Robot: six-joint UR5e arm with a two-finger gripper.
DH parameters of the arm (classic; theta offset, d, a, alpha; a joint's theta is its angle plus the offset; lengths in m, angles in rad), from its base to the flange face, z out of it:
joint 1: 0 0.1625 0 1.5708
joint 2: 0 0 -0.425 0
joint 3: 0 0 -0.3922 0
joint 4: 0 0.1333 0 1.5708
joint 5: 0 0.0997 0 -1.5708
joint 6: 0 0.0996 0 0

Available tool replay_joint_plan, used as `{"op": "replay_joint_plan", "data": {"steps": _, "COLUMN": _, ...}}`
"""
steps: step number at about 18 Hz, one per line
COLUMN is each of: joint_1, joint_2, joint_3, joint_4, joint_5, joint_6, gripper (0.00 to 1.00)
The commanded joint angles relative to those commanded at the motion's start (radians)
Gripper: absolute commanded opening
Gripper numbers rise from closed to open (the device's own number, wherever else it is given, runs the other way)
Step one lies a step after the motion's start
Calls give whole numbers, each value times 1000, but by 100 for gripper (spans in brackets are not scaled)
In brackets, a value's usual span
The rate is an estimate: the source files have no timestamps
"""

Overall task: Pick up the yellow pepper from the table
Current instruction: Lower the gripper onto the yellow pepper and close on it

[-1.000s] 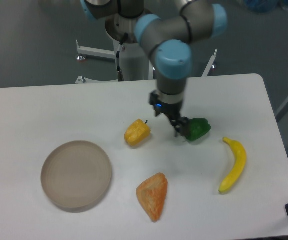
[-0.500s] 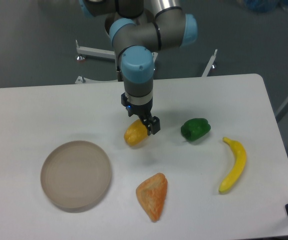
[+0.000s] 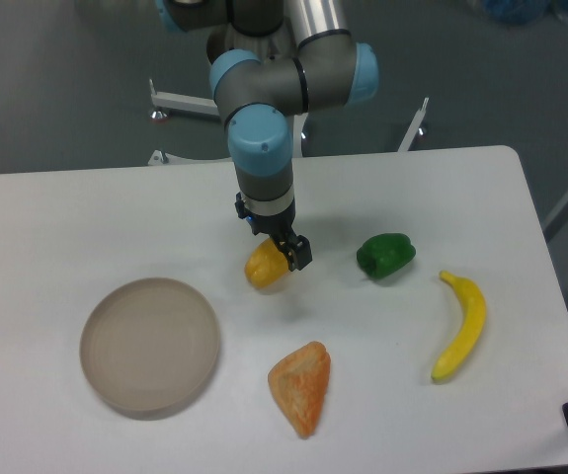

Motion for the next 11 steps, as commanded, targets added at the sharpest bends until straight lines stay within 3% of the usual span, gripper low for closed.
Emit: {"op": "replay_joint_plan", "data": {"steps": 11, "joint_1": -11, "joint_2": -23, "joint_3": -14, "joint_4": 29, "joint_5": 0, "joint_6": -28, "gripper": 100}}
